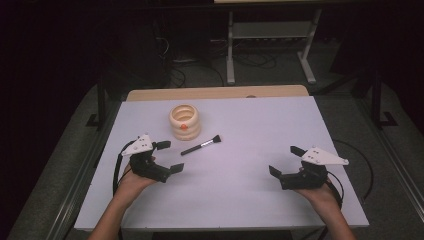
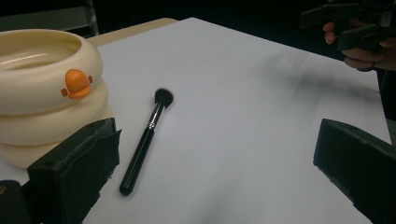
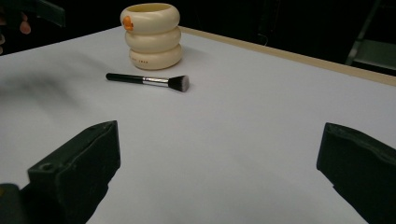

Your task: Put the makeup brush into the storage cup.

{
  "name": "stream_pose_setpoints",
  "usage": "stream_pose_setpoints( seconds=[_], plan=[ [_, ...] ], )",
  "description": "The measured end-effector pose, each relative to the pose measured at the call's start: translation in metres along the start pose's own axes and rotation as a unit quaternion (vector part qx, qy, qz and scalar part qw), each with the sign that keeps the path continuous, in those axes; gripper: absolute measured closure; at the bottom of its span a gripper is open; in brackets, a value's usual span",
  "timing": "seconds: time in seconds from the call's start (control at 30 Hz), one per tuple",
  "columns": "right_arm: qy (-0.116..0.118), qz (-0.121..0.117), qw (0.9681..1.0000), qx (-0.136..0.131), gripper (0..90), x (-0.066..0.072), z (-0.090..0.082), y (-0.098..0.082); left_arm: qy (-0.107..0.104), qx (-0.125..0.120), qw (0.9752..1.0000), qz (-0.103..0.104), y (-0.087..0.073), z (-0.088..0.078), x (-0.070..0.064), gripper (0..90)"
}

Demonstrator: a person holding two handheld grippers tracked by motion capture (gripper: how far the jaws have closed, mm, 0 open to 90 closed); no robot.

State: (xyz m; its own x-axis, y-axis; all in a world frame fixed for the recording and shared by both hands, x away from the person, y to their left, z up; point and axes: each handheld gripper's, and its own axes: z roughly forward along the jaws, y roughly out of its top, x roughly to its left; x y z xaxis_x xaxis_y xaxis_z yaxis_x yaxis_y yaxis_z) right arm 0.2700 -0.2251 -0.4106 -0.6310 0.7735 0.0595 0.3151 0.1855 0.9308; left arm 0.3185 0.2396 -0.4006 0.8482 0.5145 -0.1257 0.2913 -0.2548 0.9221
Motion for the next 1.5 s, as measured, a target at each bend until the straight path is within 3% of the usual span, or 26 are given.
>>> stream_pose_setpoints(
  seconds=[1.13, 1.5],
  plan=[
    [-0.002, -0.006, 1.0000, 0.002, 0.0, 0.000, 0.000, 0.000, -0.011, 0.002, 0.9997, 0.024, 0.018, 0.023, 0.005, 0.0],
    [-0.003, -0.004, 1.0000, 0.001, 0.0, 0.000, 0.000, 0.000, -0.013, -0.005, 0.9997, 0.020, 0.023, 0.032, 0.007, 0.0]
  ],
)
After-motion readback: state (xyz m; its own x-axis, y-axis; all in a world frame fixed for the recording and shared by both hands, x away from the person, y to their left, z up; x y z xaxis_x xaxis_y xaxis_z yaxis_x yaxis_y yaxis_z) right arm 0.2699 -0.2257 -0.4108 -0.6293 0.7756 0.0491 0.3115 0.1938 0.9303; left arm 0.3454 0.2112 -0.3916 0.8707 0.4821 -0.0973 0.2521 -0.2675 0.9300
